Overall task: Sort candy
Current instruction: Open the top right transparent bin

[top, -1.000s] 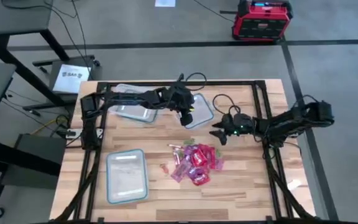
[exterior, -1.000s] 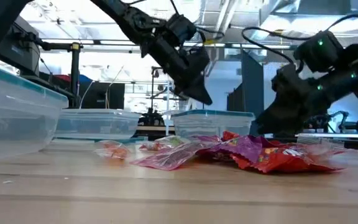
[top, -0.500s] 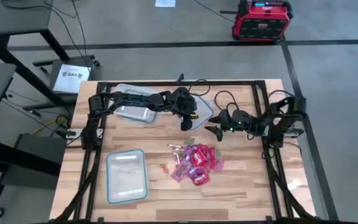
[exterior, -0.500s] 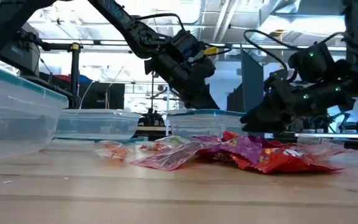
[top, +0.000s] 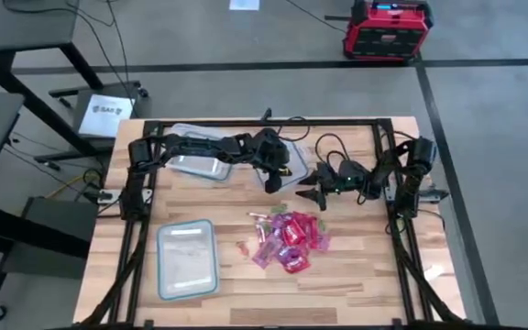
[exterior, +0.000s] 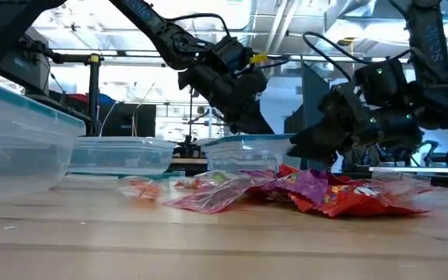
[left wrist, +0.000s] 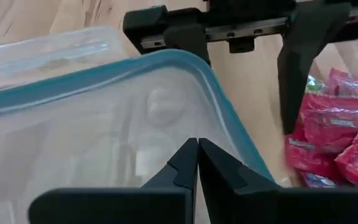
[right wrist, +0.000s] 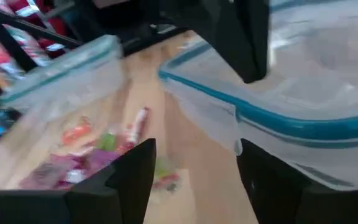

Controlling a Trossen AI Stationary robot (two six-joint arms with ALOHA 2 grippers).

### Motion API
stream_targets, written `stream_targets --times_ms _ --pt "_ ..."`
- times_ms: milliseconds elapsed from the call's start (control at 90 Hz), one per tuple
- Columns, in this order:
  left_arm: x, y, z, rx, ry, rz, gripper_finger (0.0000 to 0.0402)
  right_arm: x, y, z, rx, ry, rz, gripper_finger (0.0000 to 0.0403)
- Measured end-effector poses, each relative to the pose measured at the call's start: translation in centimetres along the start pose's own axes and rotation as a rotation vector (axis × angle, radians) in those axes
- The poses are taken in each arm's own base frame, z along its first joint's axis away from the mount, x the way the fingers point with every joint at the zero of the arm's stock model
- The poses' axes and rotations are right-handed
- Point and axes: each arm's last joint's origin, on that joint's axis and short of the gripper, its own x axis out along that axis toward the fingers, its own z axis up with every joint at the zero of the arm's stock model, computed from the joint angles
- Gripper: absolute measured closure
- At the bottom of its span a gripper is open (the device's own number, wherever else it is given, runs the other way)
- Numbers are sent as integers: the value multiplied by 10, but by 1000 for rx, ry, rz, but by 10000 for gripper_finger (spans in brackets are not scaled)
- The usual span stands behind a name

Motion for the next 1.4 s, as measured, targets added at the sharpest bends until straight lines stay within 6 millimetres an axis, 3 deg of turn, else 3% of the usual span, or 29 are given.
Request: stream_targets --times_ms 89,144,211,300,444,622,867,1011,1089,1211,1400 --pt "6 0 -6 -24 32 -1 402 0 0 0 84 37 80 207" --pt "8 1 -7 -33 26 -1 402 2 6 17 53 -80 191 211" --pt "9 0 -8 -33 41 7 402 2 9 22 66 -83 259 216" --pt "10 -1 -8 -28 38 6 402 3 12 19 82 -38 269 223" --pt "-4 -4 4 -12 -9 21 402 -2 19 30 -3 -73 298 234" --pt "-40 -11 25 6 -73 40 402 -10 34 52 -296 -181 230 238" --pt "-107 -30 56 38 -172 63 402 -2 44 48 -805 98 -170 238" --pt "-139 -43 60 42 -155 64 402 15 54 55 -981 176 -244 238" --pt "-155 -48 61 43 -150 73 402 27 56 47 -1029 240 -244 239" --pt "-169 -56 59 46 -119 64 402 49 58 30 -1129 329 -211 244" --pt "-182 -66 60 64 -124 48 402 81 62 20 -1271 380 -337 258"
